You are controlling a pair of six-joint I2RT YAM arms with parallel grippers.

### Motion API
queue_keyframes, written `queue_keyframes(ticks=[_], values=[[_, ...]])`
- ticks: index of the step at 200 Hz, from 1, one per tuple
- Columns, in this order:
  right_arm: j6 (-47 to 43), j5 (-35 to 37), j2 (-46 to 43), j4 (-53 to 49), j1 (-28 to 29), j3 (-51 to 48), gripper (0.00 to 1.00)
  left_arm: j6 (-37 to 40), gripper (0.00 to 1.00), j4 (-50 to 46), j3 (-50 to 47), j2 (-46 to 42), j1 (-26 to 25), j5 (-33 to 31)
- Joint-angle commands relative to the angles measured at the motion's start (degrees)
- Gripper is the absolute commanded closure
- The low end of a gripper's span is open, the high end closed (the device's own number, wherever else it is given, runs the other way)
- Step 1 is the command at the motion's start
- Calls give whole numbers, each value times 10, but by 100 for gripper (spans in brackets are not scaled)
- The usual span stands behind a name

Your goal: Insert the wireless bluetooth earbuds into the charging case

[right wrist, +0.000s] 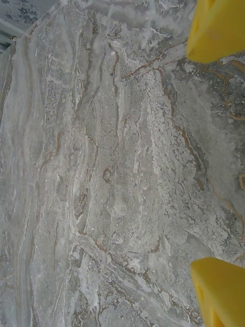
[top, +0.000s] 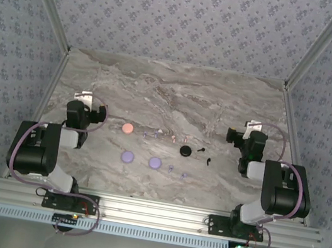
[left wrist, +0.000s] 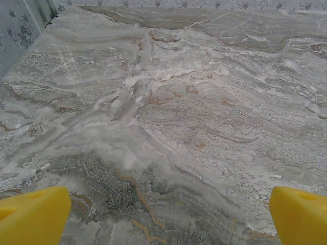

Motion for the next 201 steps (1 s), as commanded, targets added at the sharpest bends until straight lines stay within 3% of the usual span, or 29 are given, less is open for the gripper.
queue_keyframes(ticks=[1, 139, 165, 201], values=[[7, 13, 0, 8, 4, 8, 0, -5, 1, 1, 9, 1, -4, 0], [8, 10, 0, 7, 2, 8, 0, -5, 1, -8, 8, -17, -8, -10], [10, 16, -4, 4, 3, 9, 0, 6, 1, -102, 22, -100, -28, -50], [31, 45, -98, -223, -9, 94, 0, -33, 1, -324, 94, -230, -44, -34]])
